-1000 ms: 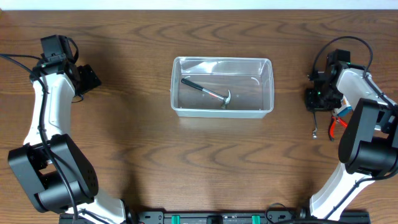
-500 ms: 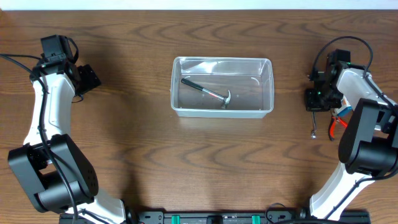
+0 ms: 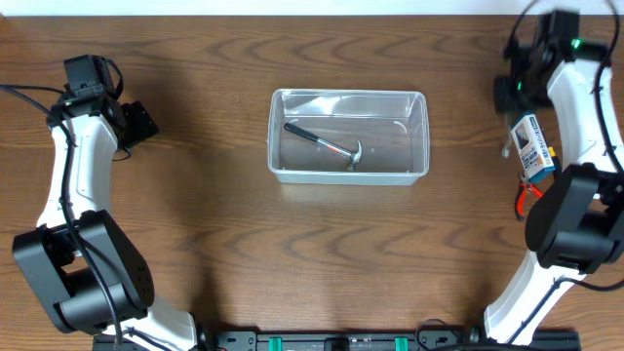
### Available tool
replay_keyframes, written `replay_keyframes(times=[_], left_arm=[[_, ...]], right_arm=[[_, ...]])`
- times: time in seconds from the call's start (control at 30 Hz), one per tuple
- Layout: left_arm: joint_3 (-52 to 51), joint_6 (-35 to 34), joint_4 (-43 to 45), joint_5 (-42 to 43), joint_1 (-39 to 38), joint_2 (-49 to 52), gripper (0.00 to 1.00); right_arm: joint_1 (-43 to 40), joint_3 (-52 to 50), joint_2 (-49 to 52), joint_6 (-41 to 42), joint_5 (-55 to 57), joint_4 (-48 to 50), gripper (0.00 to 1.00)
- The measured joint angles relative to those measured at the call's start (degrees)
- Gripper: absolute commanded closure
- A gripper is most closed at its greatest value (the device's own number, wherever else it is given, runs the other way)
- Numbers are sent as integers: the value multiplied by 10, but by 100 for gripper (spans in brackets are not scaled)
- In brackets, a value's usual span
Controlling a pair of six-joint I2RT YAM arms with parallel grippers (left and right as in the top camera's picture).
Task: Pack container
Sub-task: 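Carry the wrench with the right gripper over the container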
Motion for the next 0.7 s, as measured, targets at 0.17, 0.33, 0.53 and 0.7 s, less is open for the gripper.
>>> replay_keyframes(times=[0.17,0.33,0.53,0.7], left_arm=[[0,0,0,0,0,0,2],[0,0,0,0,0,0,2],[0,0,0,0,0,0,2],[0,0,0,0,0,0,2]], right_arm=[[38,130,0,-39,-4,-23,99],[109,212,0,-94,-43,-28,99],[207,223,0,-197,-101,-38,99],[280,221,0,-314,-119,-57,99]])
